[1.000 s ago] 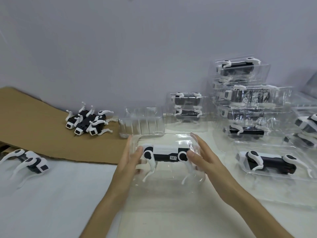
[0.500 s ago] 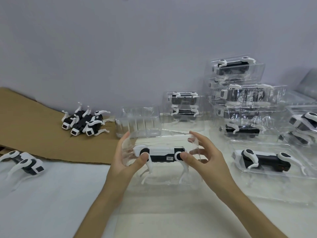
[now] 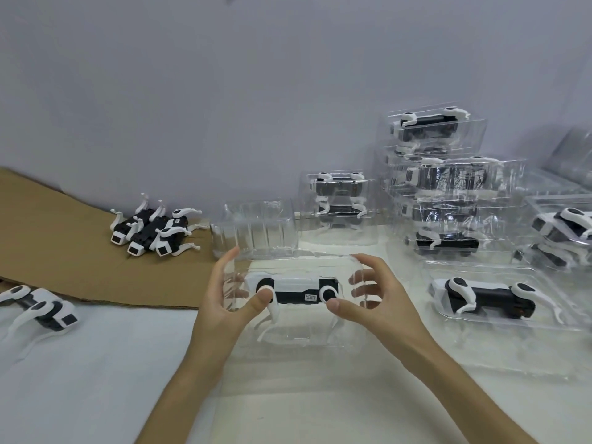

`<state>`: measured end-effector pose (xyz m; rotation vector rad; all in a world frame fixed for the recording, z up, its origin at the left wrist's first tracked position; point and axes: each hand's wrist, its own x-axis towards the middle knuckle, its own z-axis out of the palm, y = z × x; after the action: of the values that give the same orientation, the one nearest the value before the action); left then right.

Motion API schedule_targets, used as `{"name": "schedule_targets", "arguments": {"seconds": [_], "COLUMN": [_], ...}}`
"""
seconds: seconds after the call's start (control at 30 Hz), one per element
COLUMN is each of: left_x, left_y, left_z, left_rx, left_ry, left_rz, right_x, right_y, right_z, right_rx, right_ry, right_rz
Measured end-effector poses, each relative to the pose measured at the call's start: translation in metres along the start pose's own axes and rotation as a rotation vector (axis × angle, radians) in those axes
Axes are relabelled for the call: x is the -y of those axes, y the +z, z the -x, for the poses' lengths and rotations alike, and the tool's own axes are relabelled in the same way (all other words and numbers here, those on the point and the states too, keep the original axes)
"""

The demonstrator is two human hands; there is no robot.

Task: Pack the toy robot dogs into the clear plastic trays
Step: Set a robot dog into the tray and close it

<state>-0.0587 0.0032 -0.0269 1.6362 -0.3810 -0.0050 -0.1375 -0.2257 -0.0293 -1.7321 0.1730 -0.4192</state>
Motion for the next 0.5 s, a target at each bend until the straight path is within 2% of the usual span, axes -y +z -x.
{"name": "schedule_targets", "arguments": {"seconds": [0.13, 0.5], "left_x": [-0.0005, 0.0056], "left_y": [-0.0049, 0.0025], "left_z": [-0.0013, -0.0005], "left_rx": [0.16, 0.026], "left_ry": [-0.062, -0.057], "left_rz": [0.07, -0.092], "right_x": [0.0009, -0.0029], "right_y": [-0.001, -0.0009], "right_z": [-0.0003, -0.0006], "right_rx": [0.015, -0.031], "right_ry": [0.027, 0.061], "right_rz": [-0.056, 0.019]}}
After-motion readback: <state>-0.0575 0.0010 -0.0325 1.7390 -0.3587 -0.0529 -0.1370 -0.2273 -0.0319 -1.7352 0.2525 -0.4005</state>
